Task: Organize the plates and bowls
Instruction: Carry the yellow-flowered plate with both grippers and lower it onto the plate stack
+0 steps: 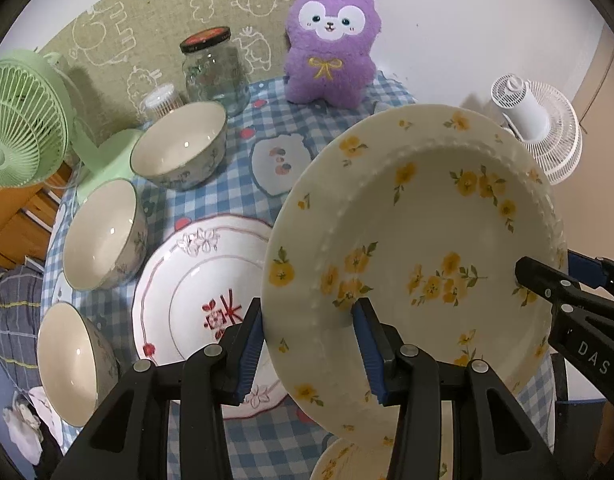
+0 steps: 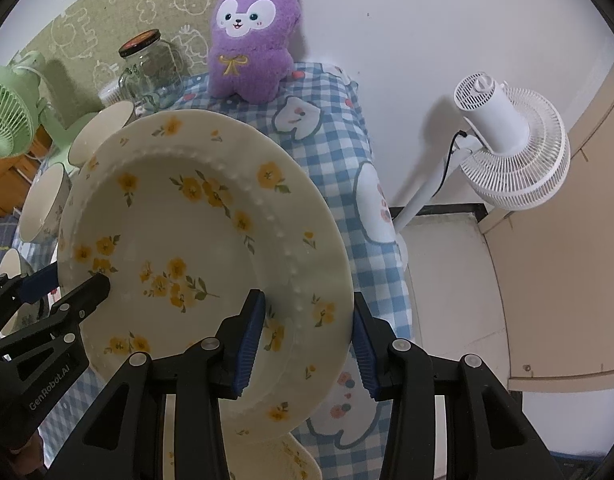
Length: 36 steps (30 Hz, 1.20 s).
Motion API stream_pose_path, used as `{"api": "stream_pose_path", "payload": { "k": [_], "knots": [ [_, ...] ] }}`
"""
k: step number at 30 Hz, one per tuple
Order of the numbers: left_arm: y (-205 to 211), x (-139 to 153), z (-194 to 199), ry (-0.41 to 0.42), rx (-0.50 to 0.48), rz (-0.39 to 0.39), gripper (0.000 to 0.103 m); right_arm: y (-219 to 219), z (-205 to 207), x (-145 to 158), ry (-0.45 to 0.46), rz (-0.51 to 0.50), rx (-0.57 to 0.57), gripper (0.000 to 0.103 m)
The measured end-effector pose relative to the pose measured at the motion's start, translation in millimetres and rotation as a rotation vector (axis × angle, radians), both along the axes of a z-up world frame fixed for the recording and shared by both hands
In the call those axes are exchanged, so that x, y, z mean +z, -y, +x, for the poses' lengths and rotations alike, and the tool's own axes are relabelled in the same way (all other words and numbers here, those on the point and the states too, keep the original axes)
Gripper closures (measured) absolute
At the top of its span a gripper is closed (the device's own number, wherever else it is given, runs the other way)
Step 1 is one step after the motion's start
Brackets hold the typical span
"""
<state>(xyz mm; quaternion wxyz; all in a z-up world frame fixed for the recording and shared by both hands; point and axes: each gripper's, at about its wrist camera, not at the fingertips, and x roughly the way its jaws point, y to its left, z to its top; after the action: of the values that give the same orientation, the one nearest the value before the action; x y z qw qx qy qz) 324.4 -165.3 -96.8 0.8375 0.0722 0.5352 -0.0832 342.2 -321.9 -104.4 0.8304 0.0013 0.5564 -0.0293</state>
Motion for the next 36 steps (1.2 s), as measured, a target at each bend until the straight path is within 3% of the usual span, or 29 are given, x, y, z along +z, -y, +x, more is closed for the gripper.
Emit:
{"api": "stream_pose_path", "payload": {
  "k": [36],
  "knots": [
    [-17, -30, -74, -0.148, -0.046, 0.021, 0.058, -18, -80, -40, -0.139, 0.027, -0.032, 0.059]
  ]
}}
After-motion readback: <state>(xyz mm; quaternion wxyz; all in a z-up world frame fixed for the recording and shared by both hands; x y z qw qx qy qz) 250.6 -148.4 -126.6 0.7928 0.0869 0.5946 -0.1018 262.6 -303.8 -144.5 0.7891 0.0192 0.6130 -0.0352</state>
